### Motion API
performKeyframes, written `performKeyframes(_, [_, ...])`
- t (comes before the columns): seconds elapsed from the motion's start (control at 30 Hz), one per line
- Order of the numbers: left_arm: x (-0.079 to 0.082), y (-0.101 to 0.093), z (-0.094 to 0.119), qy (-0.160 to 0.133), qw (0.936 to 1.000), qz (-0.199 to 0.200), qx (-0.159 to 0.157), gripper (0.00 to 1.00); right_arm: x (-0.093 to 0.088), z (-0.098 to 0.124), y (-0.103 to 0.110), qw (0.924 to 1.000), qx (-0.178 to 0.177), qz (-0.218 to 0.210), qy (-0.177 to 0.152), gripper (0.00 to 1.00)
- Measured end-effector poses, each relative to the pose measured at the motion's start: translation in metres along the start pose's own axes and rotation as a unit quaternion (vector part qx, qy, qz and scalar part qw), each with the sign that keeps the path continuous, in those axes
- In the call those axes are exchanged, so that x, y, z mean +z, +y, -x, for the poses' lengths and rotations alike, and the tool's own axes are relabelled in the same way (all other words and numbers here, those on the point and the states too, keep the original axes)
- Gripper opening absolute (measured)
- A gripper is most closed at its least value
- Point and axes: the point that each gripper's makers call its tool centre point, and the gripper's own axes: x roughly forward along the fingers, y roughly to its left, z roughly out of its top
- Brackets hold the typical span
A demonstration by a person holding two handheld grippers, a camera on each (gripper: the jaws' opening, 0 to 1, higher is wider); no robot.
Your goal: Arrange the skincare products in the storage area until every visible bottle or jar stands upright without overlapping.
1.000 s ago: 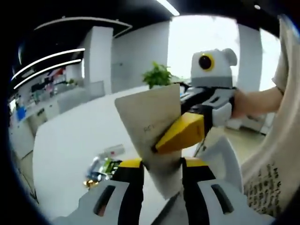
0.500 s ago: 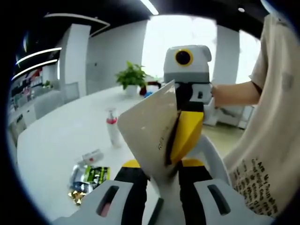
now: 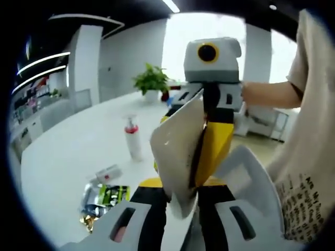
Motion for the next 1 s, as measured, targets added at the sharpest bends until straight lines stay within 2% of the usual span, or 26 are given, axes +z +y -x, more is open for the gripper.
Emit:
performKeyframes(0.1, [-0.01, 0.006, -0.011, 0.016, 0.9999, 0.0, 0.003, 0.18, -0.016, -0.001, -0.009, 0.9996, -0.012, -0.004, 0.027, 0.13])
performKeyframes(0.43, [-0.043, 0.015, -0.043, 0.047, 0.9988, 0.017, -0.003, 0.17, -0.056, -0.001, -0.028, 0.9969, -0.02, -0.033, 0.068, 0.14])
performKeyframes(0.63, [-0.06, 0.018, -0.054, 0.065, 0.9976, 0.021, 0.001, 0.17, -0.076, -0.005, -0.033, 0.9945, -0.019, -0.04, 0.095, 0.14])
performKeyframes(0.7, [-0.064, 0.019, -0.056, 0.07, 0.9974, 0.017, 0.006, 0.17, -0.081, -0.006, -0.035, 0.9938, -0.019, -0.041, 0.101, 0.14])
performKeyframes(0.73, [-0.062, 0.019, -0.055, 0.062, 0.9979, 0.015, 0.006, 0.17, -0.081, -0.005, -0.034, 0.9938, -0.019, -0.041, 0.102, 0.15])
performKeyframes(0.77, [-0.062, 0.021, -0.054, 0.064, 0.9976, 0.023, 0.01, 0.17, -0.079, -0.004, -0.036, 0.9943, -0.021, -0.04, 0.097, 0.15])
performKeyframes(1.0, [-0.059, 0.025, -0.058, 0.055, 0.9983, 0.006, 0.019, 0.17, -0.078, -0.002, -0.04, 0.9944, -0.037, -0.042, 0.089, 0.17])
